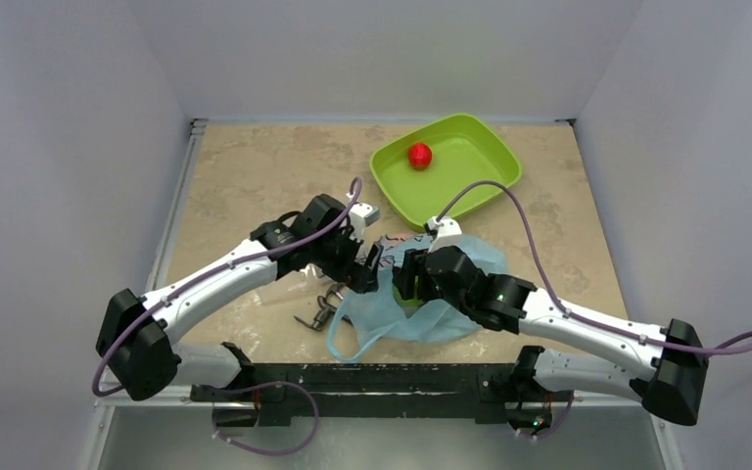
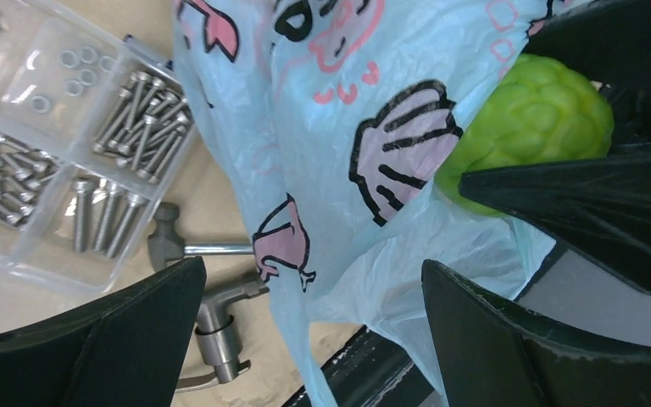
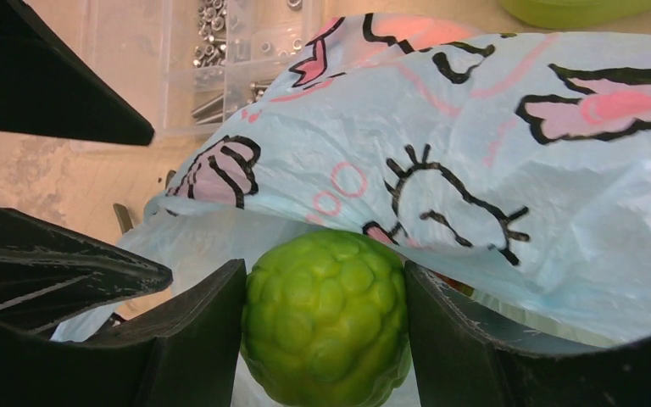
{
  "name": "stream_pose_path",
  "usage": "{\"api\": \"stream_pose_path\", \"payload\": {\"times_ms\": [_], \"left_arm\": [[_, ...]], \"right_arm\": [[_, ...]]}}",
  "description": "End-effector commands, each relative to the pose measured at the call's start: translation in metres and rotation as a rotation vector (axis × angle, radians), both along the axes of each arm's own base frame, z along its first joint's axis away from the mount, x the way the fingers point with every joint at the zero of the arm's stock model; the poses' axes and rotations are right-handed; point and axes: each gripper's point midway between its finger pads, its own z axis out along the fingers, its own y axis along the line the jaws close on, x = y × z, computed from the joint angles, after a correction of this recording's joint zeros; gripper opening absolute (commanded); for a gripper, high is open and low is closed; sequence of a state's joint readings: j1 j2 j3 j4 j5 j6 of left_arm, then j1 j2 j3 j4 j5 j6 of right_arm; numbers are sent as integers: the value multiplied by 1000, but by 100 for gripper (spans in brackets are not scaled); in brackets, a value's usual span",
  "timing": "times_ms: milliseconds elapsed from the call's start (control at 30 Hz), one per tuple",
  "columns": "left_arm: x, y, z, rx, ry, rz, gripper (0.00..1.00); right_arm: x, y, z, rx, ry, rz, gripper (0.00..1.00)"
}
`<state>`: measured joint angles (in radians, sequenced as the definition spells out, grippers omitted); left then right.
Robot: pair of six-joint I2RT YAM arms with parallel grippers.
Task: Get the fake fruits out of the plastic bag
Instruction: Take out the fake fruit from the plastic bag, then place the fake fruit in the bin.
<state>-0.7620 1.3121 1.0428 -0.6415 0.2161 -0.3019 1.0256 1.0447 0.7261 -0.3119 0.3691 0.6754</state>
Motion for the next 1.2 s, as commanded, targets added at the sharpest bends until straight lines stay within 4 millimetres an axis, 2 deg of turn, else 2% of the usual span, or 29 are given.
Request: {"api": "stream_pose_path", "payload": {"times_ms": [0, 67, 167, 267, 367, 467, 600, 767, 967, 1033, 1167], "left_arm": [[-18, -18, -11, -122, 101, -62, 100], [-21, -18, -26, -95, 139, -74, 94], [-25, -23, -31, -84, 192, -112, 75], [-22, -25, -30, -82, 187, -120, 64], [-20, -23, -26, -75, 157, -128, 60], [-20, -20, -26, -58, 144, -145, 62], [-19, -13, -27, -17, 132, -163, 65], [-20, -10, -26, -1, 122, -174, 61], [-21, -7, -24, 15, 122, -192, 68], [-22, -7, -23, 14, 117, -197, 68], [-24, -6, -21, 9, 115, -199, 68]], "right_arm": [[9, -12, 43, 96, -80, -93, 0], [10, -21, 64, 123, -119, -117, 0], [13, -35, 95, 125, -178, -150, 0], [21, -50, 127, 105, -249, -195, 0], [37, -69, 152, 69, -312, -260, 0], [62, -83, 166, 52, -348, -281, 0], [106, -90, 157, 1, -343, -312, 0], [166, -96, 144, -52, -326, -345, 0], [237, -118, 108, -184, -270, -419, 1], [253, -115, 92, -207, -234, -400, 8], [276, -95, 61, -213, -170, -339, 31]]}}
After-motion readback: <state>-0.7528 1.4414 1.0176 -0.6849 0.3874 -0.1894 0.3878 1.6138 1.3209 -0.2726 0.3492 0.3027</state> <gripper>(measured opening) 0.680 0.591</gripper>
